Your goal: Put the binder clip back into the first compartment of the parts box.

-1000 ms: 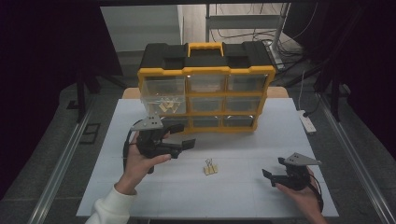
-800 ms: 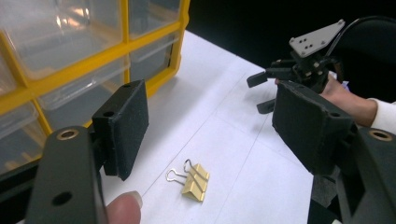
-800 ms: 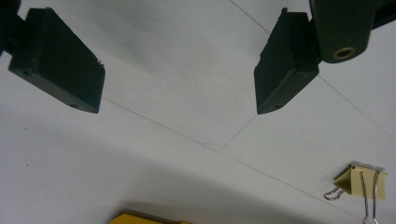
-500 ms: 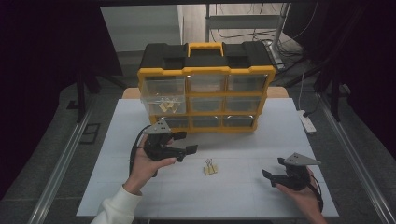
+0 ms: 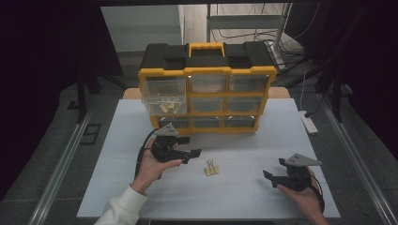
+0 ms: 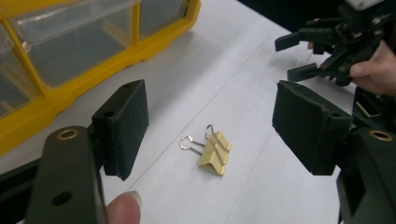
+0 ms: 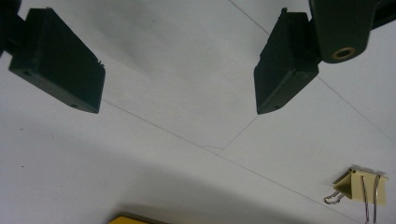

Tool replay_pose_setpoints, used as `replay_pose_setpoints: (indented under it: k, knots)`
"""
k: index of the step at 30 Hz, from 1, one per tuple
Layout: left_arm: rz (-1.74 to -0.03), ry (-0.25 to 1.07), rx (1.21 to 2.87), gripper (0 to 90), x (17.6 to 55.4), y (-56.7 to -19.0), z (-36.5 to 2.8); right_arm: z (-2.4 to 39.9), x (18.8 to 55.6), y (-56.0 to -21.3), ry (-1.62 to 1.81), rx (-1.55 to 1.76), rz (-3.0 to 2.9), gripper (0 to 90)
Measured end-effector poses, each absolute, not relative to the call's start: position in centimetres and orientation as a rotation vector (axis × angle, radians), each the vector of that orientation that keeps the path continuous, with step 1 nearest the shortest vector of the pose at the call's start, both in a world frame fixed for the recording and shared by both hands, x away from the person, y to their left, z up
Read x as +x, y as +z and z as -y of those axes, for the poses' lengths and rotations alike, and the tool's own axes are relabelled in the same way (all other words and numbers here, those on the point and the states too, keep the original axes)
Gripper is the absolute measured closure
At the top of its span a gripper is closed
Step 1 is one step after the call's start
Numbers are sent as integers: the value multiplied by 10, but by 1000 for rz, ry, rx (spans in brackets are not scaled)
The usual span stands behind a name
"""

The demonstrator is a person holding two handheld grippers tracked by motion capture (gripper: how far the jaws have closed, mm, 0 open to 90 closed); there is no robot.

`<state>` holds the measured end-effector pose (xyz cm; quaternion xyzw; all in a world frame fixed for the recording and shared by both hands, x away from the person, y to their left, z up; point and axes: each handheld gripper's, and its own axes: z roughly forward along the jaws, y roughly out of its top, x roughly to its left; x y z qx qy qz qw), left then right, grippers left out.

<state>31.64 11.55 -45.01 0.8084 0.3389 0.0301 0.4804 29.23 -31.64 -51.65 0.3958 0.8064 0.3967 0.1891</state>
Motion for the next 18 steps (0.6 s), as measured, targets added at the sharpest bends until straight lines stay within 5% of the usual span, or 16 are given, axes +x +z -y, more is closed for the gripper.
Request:
replay_pose_setpoints:
  k: [18]
  knots:
    - [-851, -12, 2059, 254, 327, -478, -97, 316, 292, -516, 1123, 1112, -2266, 166]
